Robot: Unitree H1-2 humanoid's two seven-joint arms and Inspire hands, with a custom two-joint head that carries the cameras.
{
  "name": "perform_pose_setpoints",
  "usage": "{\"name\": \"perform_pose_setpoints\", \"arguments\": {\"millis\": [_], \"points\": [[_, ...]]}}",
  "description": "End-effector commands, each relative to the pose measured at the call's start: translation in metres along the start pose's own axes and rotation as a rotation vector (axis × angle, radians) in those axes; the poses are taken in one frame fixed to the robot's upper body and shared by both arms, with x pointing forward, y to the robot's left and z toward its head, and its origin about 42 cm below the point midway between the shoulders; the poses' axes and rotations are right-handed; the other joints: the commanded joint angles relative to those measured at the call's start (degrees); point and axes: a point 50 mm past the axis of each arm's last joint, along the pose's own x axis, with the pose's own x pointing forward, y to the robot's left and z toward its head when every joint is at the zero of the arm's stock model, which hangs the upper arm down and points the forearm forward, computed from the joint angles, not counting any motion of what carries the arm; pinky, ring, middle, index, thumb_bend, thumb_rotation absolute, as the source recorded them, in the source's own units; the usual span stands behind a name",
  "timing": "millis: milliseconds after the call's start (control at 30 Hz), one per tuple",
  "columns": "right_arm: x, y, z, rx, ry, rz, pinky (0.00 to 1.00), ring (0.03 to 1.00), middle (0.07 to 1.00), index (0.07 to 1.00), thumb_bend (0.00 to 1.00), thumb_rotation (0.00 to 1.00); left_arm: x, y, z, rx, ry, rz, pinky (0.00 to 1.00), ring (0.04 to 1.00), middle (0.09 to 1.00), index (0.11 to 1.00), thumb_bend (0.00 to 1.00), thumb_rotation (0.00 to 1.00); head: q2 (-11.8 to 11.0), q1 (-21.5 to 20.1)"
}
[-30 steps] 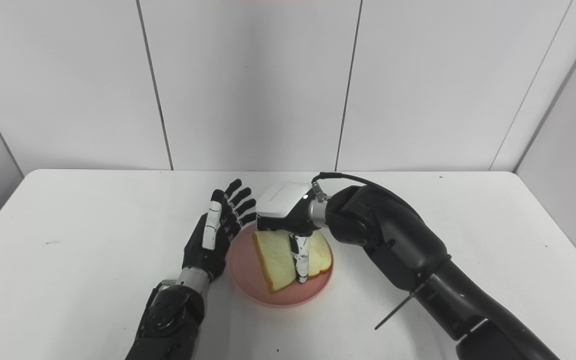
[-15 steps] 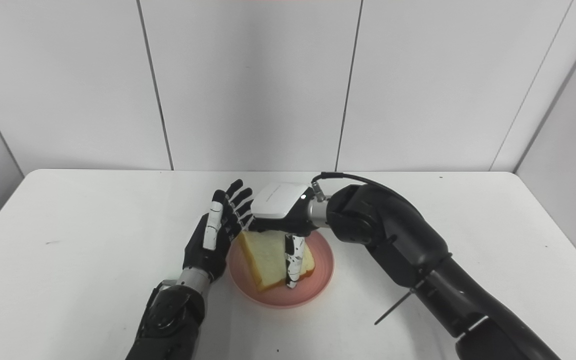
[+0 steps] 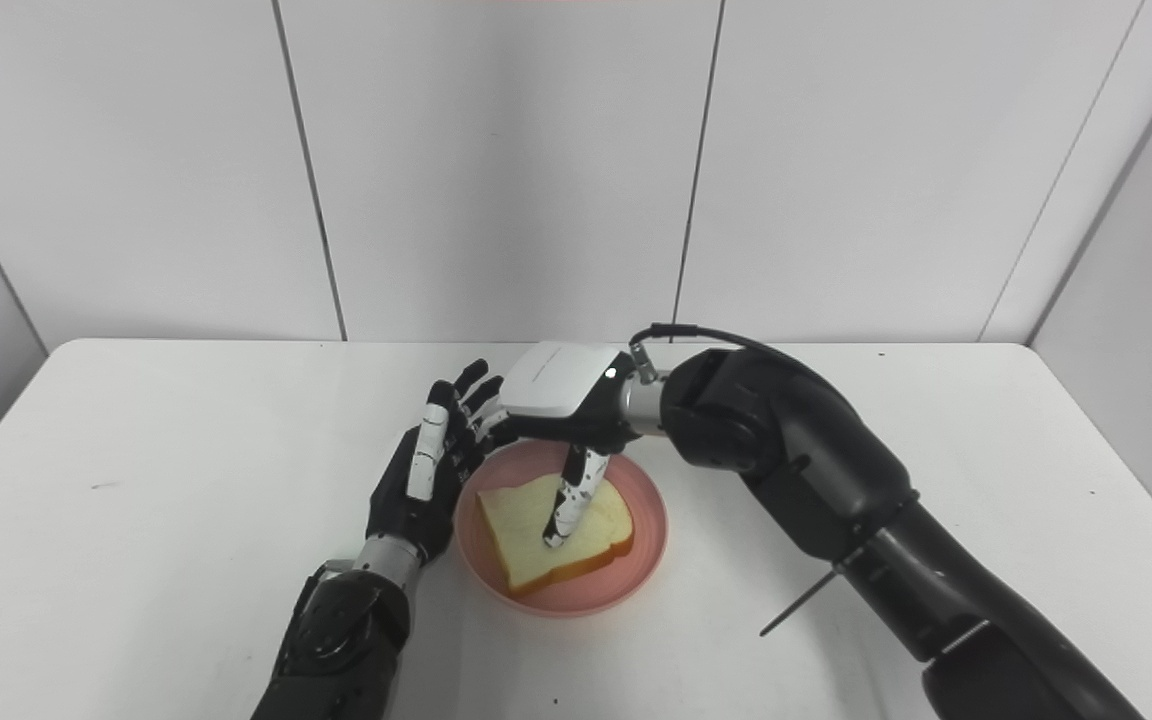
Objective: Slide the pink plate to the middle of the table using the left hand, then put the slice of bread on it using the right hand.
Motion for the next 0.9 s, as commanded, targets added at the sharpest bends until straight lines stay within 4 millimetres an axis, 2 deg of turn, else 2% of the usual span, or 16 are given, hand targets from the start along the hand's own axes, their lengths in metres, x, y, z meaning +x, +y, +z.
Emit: {"name": "perform_pose_setpoints", "arguments": {"millis": [0, 267, 333, 400, 467, 567, 633, 667, 767, 833, 867], "points": [[-0.016, -0.036, -0.008, -0.051, 0.007, -0.069, 0.77, 0.844, 0.856, 0.779, 1.00, 0.50, -0.018, 0.006, -0.024, -0.027, 0.066, 0.019, 0.81, 0.860, 0.906, 0.900, 0.90, 0.90, 0.03, 0.02], [-0.031, -0.036, -0.012, -0.067, 0.003, -0.063, 0.78, 0.856, 0.869, 0.781, 1.00, 0.51, -0.018, 0.006, -0.023, -0.031, 0.069, 0.023, 0.82, 0.857, 0.903, 0.898, 0.91, 0.89, 0.21, 0.03], [-0.037, -0.033, -0.017, -0.028, 0.011, -0.081, 0.78, 0.859, 0.868, 0.778, 1.00, 0.51, -0.018, 0.005, -0.023, -0.033, 0.069, 0.024, 0.82, 0.859, 0.913, 0.901, 0.91, 0.89, 0.20, -0.24], [-0.044, -0.026, -0.025, 0.082, 0.005, -0.142, 0.78, 0.856, 0.859, 0.774, 1.00, 0.52, -0.018, 0.005, -0.022, -0.035, 0.065, 0.023, 0.83, 0.863, 0.918, 0.910, 0.90, 0.89, 0.16, -0.19], [-0.053, -0.013, -0.035, 0.220, 0.026, -0.224, 0.77, 0.857, 0.857, 0.777, 1.00, 0.54, -0.018, 0.006, -0.021, -0.037, 0.059, 0.024, 0.83, 0.864, 0.914, 0.914, 0.89, 0.89, 0.21, 0.27], [-0.062, 0.008, -0.044, 0.342, 0.064, -0.329, 0.72, 0.827, 0.853, 0.798, 1.00, 0.66, -0.018, 0.007, -0.021, -0.023, 0.052, 0.038, 0.81, 0.859, 0.894, 0.905, 0.89, 0.88, 0.04, 0.02], [-0.065, 0.027, -0.051, 0.434, 0.103, -0.403, 0.71, 0.823, 0.852, 0.857, 0.91, 0.79, -0.019, 0.008, -0.020, -0.005, 0.036, 0.042, 0.82, 0.868, 0.901, 0.938, 0.93, 0.88, 0.10, -0.08], [-0.066, 0.036, -0.053, 0.490, 0.130, -0.443, 0.71, 0.816, 0.844, 0.860, 0.90, 0.81, -0.019, 0.008, -0.019, 0.001, 0.028, 0.045, 0.84, 0.872, 0.906, 0.958, 0.95, 0.88, 0.13, -0.07], [-0.066, 0.064, -0.053, 0.678, 0.199, -0.568, 0.72, 0.814, 0.845, 0.866, 0.85, 0.87, -0.020, 0.008, -0.017, 0.034, 0.006, 0.065, 0.85, 0.877, 0.913, 0.988, 0.96, 0.89, 0.21, -0.05], [-0.062, 0.079, -0.048, 0.795, 0.235, -0.649, 0.74, 0.809, 0.823, 0.841, 0.83, 0.96, -0.019, 0.009, -0.015, 0.048, -0.003, 0.079, 0.88, 0.894, 0.921, 0.998, 0.94, 0.90, 0.28, -0.06], [-0.060, 0.085, -0.045, 0.844, 0.246, -0.688, 0.74, 0.806, 0.816, 0.834, 0.83, 0.97, -0.019, 0.009, -0.013, 0.060, -0.009, 0.084, 0.88, 0.898, 0.922, 0.999, 0.93, 0.91, 0.31, -0.18]]}}
